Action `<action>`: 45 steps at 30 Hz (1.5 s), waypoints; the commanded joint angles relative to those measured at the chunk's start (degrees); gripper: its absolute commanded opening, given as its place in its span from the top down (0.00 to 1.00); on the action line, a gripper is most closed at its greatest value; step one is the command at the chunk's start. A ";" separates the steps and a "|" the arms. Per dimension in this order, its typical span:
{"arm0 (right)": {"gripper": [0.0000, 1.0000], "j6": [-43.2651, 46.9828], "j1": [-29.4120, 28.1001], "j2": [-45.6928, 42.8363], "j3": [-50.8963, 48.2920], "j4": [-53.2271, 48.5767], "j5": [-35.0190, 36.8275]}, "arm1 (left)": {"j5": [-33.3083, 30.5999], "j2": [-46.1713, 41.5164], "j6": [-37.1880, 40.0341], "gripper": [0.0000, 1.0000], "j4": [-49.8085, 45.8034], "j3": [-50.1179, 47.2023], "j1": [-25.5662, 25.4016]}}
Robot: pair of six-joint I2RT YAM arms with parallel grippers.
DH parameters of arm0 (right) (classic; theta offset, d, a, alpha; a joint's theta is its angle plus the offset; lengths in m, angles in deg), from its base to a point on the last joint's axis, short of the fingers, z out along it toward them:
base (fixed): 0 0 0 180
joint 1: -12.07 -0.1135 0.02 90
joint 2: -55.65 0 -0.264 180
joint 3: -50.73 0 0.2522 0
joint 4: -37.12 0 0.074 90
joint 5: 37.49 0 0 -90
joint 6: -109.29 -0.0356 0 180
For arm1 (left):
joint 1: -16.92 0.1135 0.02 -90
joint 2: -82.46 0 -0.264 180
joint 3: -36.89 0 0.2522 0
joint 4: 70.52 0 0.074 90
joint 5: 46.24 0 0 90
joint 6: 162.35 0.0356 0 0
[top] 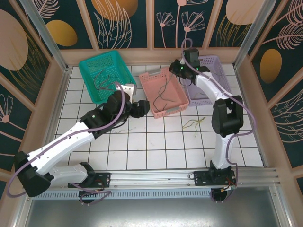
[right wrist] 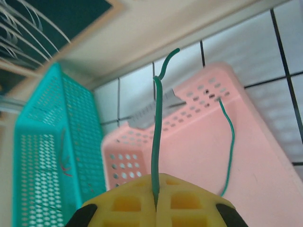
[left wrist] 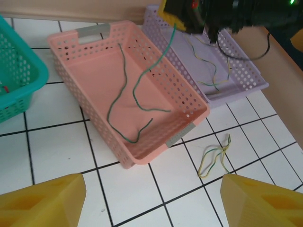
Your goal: Untangle the cables
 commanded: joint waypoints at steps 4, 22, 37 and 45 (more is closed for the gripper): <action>1.00 5.29 -5.16 1.10 -5.05 3.59 4.42 | -3.08 -2.28 -3.22 0.26 -1.72 -1.68 -0.03; 0.65 1.26 -7.10 3.33 -3.47 -3.67 4.13 | -1.01 0.26 -1.96 0.25 -0.49 -0.05 -0.10; 0.49 -18.02 8.52 -31.20 -27.68 -21.79 15.92 | 5.28 0.95 -2.53 0.27 6.75 -3.62 -0.11; 0.51 -20.21 8.81 -47.35 -56.26 -25.52 9.96 | 11.00 6.93 -0.58 0.32 9.49 -0.84 -0.09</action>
